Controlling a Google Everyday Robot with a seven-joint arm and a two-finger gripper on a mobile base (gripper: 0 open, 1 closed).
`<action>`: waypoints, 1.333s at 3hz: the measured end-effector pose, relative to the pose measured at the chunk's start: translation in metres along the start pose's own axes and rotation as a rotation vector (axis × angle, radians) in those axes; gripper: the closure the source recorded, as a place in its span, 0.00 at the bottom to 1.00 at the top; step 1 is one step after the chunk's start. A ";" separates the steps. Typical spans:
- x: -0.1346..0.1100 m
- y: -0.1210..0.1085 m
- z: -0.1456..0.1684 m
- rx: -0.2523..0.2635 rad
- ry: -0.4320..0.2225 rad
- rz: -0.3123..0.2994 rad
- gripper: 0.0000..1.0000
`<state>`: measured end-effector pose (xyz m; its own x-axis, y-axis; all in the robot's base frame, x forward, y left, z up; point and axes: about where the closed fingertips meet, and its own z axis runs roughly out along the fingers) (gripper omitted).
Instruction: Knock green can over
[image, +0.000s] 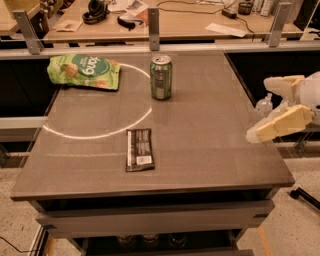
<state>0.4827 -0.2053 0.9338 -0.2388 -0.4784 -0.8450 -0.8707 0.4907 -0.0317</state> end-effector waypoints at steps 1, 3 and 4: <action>0.008 -0.014 0.029 0.030 0.000 -0.030 0.00; 0.014 -0.043 0.052 0.080 -0.027 -0.038 0.00; 0.011 -0.060 0.070 0.095 -0.037 -0.079 0.00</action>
Offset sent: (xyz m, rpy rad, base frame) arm 0.0923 0.0031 -0.0584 -0.0008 -0.1215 -0.0876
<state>0.5620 -0.1895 0.8890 -0.1534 -0.4917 -0.8571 -0.8410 0.5205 -0.1481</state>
